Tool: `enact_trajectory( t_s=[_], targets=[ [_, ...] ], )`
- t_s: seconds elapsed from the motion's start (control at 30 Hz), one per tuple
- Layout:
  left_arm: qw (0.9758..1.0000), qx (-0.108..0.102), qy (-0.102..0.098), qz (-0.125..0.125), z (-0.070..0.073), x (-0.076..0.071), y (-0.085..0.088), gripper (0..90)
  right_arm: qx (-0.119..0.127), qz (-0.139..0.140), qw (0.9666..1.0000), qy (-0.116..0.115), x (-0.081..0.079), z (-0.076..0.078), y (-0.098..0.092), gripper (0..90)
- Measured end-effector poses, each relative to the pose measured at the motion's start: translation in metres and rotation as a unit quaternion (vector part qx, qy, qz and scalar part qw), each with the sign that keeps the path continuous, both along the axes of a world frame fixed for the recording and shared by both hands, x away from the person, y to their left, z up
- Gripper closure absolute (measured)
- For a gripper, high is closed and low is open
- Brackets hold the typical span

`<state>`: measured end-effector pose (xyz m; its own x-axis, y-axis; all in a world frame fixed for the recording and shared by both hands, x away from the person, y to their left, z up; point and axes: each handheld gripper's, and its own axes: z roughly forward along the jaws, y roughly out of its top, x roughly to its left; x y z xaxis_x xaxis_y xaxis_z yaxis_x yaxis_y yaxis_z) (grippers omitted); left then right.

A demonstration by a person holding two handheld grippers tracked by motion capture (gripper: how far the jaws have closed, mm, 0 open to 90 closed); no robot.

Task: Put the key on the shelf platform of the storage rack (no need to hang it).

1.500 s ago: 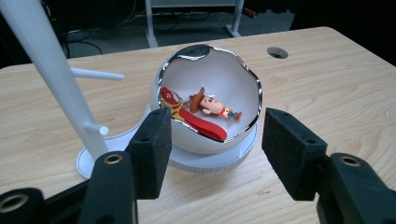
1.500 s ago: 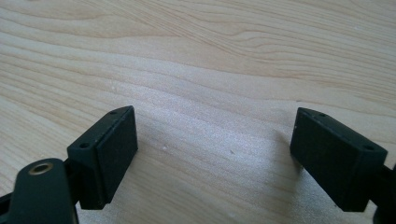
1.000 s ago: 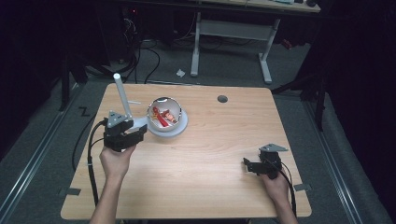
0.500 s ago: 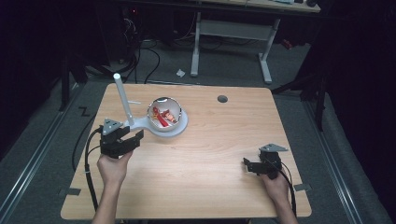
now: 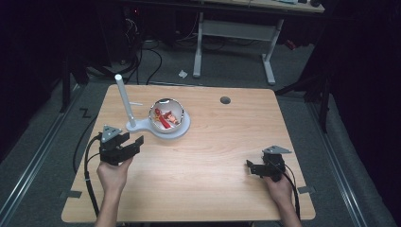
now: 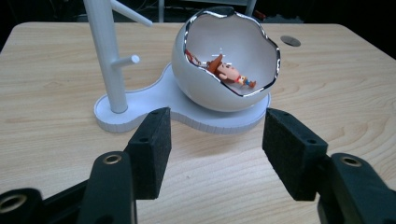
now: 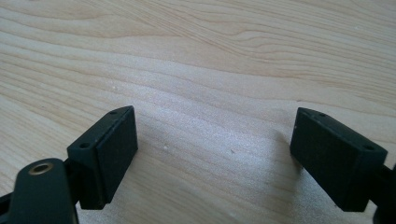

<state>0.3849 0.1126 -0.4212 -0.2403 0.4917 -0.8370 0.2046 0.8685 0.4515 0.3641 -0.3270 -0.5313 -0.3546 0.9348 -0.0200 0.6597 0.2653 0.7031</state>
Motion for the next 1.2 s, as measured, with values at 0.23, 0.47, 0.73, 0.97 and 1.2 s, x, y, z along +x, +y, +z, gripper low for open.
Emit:
enact_trajectory(
  t_s=[0.23, 0.47, 0.73, 0.97, 1.2],
  targets=[
    [0.9999, 0.001, 0.008, -0.006, -0.011, -0.001, -0.006, 42.4, 0.0, 0.0, 1.0, 0.0, 0.0, 0.0, 0.0, 14.8],
    [0.9997, 0.007, 0.021, -0.014, -0.024, -0.001, -0.015, 42.2, 0.0, 0.0, 1.0, 0.0, 0.0, 0.0, 0.0, 14.8],
    [0.9992, 0.01, 0.027, -0.028, -0.032, 0.0, -0.024, 42.1, 0.0, -0.001, 1.0, 0.0, 0.0, 0.0, 0.0, 14.8],
    [0.9988, 0.008, 0.029, -0.038, -0.036, -0.001, -0.033, 42.0, 0.0, -0.001, 1.0, 0.0, 0.0, 0.0, 0.0, 14.8],
    [0.9982, 0.0, 0.045, -0.039, -0.046, -0.001, -0.039, 41.8, 0.0, -0.001, 1.0, 0.0, 0.0, 0.0, 0.0, 14.8]
  ],
)
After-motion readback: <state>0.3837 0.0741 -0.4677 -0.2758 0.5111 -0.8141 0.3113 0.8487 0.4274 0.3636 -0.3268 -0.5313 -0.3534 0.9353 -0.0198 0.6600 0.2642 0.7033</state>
